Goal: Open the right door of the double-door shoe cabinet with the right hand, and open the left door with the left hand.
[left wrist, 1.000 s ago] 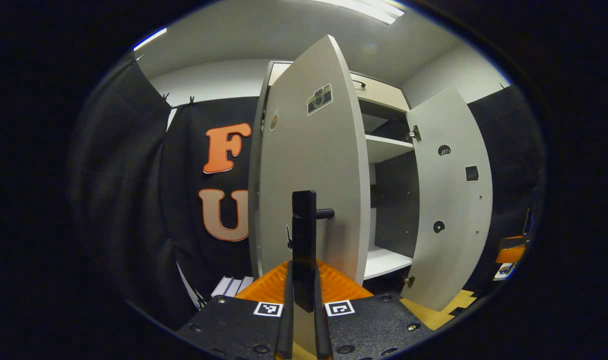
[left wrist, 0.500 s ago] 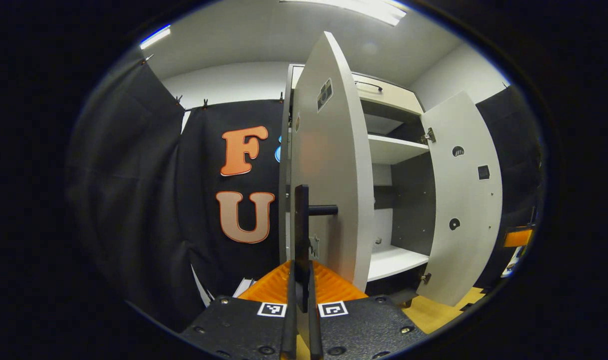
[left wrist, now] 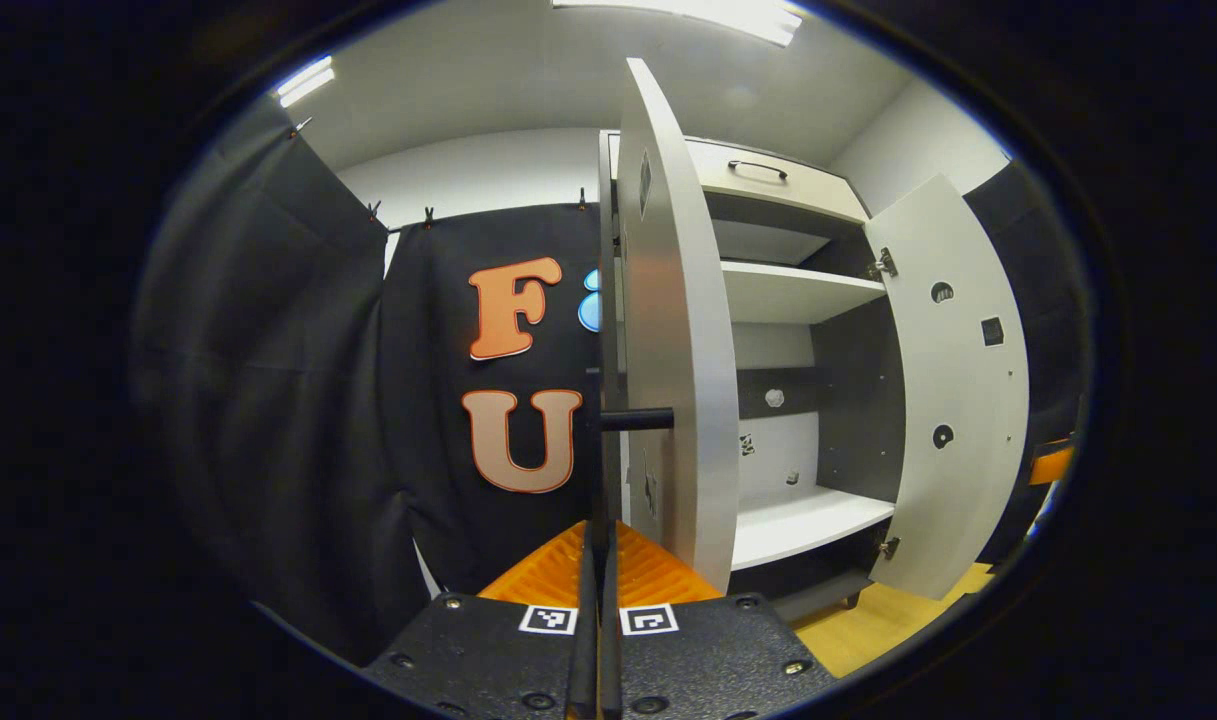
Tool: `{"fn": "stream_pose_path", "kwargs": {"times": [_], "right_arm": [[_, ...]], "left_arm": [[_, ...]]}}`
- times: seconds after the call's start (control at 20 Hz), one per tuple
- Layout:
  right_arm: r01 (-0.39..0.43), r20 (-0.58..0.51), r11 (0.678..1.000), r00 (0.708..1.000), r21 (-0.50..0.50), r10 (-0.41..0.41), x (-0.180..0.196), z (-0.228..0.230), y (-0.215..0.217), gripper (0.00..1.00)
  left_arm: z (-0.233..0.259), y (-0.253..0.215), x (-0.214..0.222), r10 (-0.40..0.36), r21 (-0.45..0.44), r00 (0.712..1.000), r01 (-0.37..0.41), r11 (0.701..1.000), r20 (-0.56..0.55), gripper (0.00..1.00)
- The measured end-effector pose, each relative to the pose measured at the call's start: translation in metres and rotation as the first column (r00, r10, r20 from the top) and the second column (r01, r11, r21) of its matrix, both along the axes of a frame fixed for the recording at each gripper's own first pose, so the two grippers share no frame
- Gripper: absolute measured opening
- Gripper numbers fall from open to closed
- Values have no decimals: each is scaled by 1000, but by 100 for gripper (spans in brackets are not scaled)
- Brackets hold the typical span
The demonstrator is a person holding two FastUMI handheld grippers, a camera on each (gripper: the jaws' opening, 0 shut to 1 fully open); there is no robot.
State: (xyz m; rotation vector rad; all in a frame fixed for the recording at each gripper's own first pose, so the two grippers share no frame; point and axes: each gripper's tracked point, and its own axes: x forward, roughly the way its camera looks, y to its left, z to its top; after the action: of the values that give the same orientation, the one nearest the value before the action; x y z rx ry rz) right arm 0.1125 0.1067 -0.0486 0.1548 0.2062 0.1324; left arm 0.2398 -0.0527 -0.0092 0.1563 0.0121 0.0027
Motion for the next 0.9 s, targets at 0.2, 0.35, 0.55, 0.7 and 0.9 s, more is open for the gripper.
{"fn": "stream_pose_path", "kwargs": {"times": [0.2,0.35,0.55,0.7,0.9], "right_arm": [[1,4,1000,1000,2,-1,3,-1,4,84],[-1,5,1000,1000,-14,1,4,-3,6,96],[8,10,999,1000,-47,-8,8,-12,4,96],[7,0,998,1000,-64,-7,9,-17,2,96],[-2,27,999,1000,-50,3,11,-7,4,96]], "left_arm": [[-2,8,-4,17,8,1000,-17,1000,-5,2],[-3,11,-9,46,9,999,-46,999,-14,2],[2,13,-18,59,38,998,-58,998,-4,2],[7,-6,-20,21,4,1000,-21,1000,18,2],[6,-40,-25,-83,-57,996,85,995,31,2]]}}
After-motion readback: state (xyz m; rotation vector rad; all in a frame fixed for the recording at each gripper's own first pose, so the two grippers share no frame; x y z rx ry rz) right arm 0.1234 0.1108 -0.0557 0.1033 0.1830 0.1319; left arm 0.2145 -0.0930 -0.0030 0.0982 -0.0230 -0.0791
